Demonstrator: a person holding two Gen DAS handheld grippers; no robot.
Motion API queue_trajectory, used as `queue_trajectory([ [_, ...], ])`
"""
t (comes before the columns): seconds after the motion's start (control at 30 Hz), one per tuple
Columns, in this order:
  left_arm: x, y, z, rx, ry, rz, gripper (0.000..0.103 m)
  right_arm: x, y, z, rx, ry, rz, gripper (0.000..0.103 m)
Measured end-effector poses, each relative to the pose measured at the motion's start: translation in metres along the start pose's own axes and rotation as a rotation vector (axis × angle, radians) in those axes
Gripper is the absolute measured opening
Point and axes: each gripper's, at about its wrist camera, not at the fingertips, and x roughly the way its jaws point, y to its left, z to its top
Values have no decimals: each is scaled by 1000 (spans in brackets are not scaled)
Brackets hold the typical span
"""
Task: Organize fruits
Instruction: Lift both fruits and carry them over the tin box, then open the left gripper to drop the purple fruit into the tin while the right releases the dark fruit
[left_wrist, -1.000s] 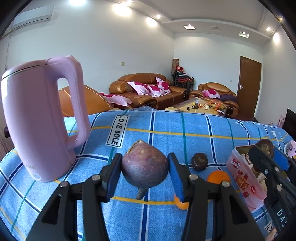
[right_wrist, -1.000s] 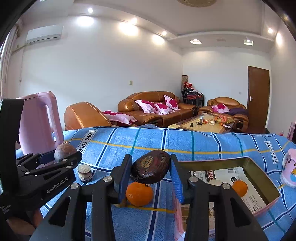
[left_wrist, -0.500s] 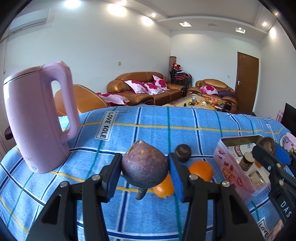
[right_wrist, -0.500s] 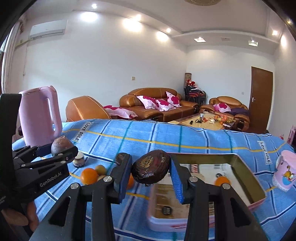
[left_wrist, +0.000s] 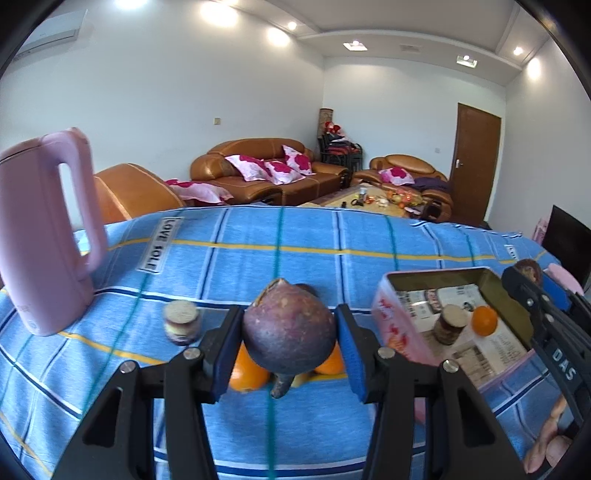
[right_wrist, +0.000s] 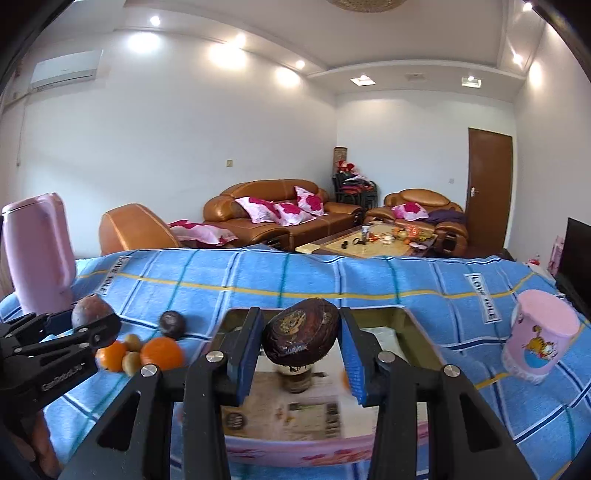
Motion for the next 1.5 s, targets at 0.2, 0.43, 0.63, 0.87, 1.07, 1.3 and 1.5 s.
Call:
queue_trajectory([
  [0.2,5,-31,4,29,-5,-52,52,9,-24,6,50,13,-30,43],
  [0.43,15,-67,10,35,1,-123,52,8,-58,17,96,-20,-107,43],
  [0.63,24,-96,7,85,30,-132,52,21,-76,17,151,36,-109,43],
  [0.87,18,-105,3,107,33,-189,52,35,-67,10,140,142,-66,43],
  [1.07,27,-108,3,108,100,-290,52,45,-60,0,128,239,-61,43],
  [1.3,34,-117,-2,134,180,-269,52,58,-72,-11,231,351,-9,43],
  [1.5,33,-119,-5,167,185,-239,52,61,-73,-13,246,363,3,44],
])
